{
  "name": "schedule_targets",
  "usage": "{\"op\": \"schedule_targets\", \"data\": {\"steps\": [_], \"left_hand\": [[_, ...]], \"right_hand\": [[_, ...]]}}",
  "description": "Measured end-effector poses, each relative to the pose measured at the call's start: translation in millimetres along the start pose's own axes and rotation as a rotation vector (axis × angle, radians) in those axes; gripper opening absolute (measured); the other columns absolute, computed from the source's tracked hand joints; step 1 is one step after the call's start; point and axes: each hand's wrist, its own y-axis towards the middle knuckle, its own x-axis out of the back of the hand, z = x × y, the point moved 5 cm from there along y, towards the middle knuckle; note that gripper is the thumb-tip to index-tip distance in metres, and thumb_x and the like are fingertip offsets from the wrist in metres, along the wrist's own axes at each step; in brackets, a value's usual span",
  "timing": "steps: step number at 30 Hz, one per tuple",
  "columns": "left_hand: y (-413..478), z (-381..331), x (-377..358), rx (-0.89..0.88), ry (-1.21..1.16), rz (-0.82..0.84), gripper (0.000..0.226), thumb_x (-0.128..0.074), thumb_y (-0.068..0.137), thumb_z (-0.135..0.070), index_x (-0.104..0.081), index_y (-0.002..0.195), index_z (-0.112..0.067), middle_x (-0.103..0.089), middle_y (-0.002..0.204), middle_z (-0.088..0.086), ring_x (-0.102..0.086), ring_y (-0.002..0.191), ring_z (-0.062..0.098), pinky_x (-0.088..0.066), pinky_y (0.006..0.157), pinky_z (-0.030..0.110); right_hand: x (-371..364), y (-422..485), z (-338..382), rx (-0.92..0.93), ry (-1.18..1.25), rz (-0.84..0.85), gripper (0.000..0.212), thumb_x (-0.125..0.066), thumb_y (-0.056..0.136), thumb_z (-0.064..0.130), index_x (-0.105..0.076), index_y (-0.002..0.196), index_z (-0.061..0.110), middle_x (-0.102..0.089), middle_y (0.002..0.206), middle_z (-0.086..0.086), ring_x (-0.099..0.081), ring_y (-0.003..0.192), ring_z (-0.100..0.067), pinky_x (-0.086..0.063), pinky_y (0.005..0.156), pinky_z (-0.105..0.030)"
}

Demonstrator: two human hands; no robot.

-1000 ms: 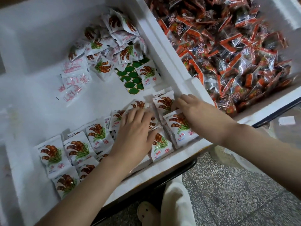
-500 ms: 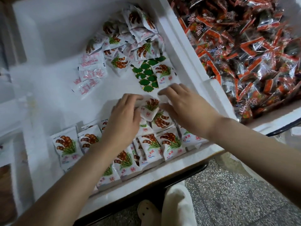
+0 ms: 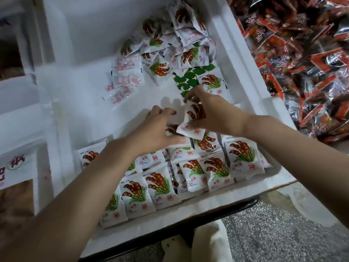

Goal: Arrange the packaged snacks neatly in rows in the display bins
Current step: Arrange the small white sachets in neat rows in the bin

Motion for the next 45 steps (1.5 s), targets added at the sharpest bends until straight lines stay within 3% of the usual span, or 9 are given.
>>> {"op": "schedule_targets", "data": {"steps": [5, 12, 19, 24, 28, 33, 38, 42, 45], "left_hand": [[3.9, 1.3, 2.3, 0.055, -0.236, -0.071, 0.088, -0.078, 0.074, -0.027, -0.028, 0.145, -0.019, -0.041, 0.139, 0.009, -0.049, 0.112, 0.017, -0.038, 0.088, 0.023], [3.1, 2.9, 10.1, 0.163, -0.602, -0.277, 0.043, -0.069, 0.083, -0.005, -0.055, 0.123, -0.012, -0.065, 0.113, 0.003, -0.063, 0.091, 0.011, -0.052, 0.074, 0.020], [-29.2, -10.9, 8.2, 0.088, -0.758, -0.309, 0.025, -0.064, 0.086, -0.004, -0.057, 0.107, -0.016, -0.063, 0.091, -0.008, -0.063, 0.081, 0.005, -0.052, 0.071, 0.017], [-39.6, -25.5, -9.4, -0.021, -0.611, -0.247, 0.024, -0.069, 0.084, -0.010, -0.054, 0.095, -0.025, -0.061, 0.085, -0.005, -0.060, 0.078, 0.005, -0.050, 0.070, 0.017], [-46.5, -30.4, -15.3, -0.057, -0.493, -0.219, 0.027, -0.070, 0.084, -0.021, -0.052, 0.103, -0.026, -0.058, 0.089, -0.012, -0.053, 0.077, -0.005, -0.044, 0.067, 0.009], [-52.1, -32.4, -23.6, -0.142, -0.045, -0.146, 0.057, -0.054, 0.088, -0.049, -0.039, 0.137, -0.024, -0.041, 0.133, -0.013, -0.035, 0.124, 0.004, -0.025, 0.104, 0.020], [-51.4, -28.9, -31.8, -0.184, 0.145, -0.120, 0.048, -0.050, 0.094, -0.036, -0.039, 0.136, -0.015, -0.039, 0.134, -0.004, -0.032, 0.125, 0.012, -0.023, 0.108, 0.025], [-51.0, -29.6, -32.8, -0.175, 0.148, -0.135, 0.048, -0.051, 0.094, -0.033, -0.039, 0.137, -0.014, -0.039, 0.134, -0.004, -0.031, 0.125, 0.012, -0.023, 0.105, 0.023], [-50.5, -30.4, -32.5, -0.178, 0.128, -0.125, 0.053, -0.050, 0.094, -0.036, -0.034, 0.142, -0.020, -0.036, 0.138, -0.007, -0.028, 0.129, 0.010, -0.020, 0.108, 0.022]], "right_hand": [[-4.5, -11.7, -7.3, 0.018, -0.006, 0.200, 0.037, -0.057, 0.092, 0.018, -0.041, 0.125, 0.019, -0.055, 0.089, 0.005, -0.051, 0.070, -0.003, -0.041, 0.056, -0.011], [-21.9, -17.3, -14.4, 0.145, -0.352, 0.153, 0.054, -0.045, 0.097, 0.011, -0.023, 0.146, 0.022, -0.038, 0.136, -0.001, -0.032, 0.125, -0.018, -0.024, 0.098, -0.022], [-5.3, -26.2, -2.3, 0.140, 0.081, -0.055, 0.065, -0.056, 0.091, 0.025, -0.022, 0.145, 0.015, -0.039, 0.140, -0.003, -0.049, 0.117, -0.014, -0.042, 0.094, -0.023], [-4.6, -22.4, 2.7, 0.210, 0.148, -0.059, 0.030, -0.064, 0.087, 0.009, -0.058, 0.115, 0.014, -0.061, 0.081, 0.009, -0.059, 0.073, -0.004, -0.049, 0.070, -0.020], [5.3, -32.1, -7.1, 0.202, 0.154, -0.092, 0.021, -0.060, 0.087, -0.001, -0.064, 0.095, 0.018, -0.067, 0.084, 0.006, -0.062, 0.080, -0.001, -0.048, 0.073, -0.014], [3.8, -46.7, -10.3, 0.220, 0.034, 0.026, 0.025, -0.057, 0.089, 0.001, -0.064, 0.087, 0.024, -0.065, 0.079, 0.009, -0.059, 0.072, -0.002, -0.041, 0.060, -0.010], [-28.3, -59.7, -3.6, 0.306, 0.030, 0.149, 0.015, -0.066, 0.084, 0.011, -0.063, 0.098, 0.017, -0.061, 0.091, 0.014, -0.059, 0.085, -0.002, -0.046, 0.073, -0.017], [-34.0, -67.6, -7.4, 0.377, -0.085, 0.020, 0.049, -0.065, 0.076, 0.041, -0.057, 0.116, 0.013, -0.061, 0.105, 0.004, -0.048, 0.098, -0.008, -0.035, 0.083, -0.017], [-36.0, -74.7, -11.2, 0.415, -0.178, -0.024, 0.034, -0.064, 0.083, 0.027, -0.059, 0.114, 0.012, -0.061, 0.101, 0.002, -0.044, 0.094, -0.012, -0.032, 0.080, -0.020]]}}
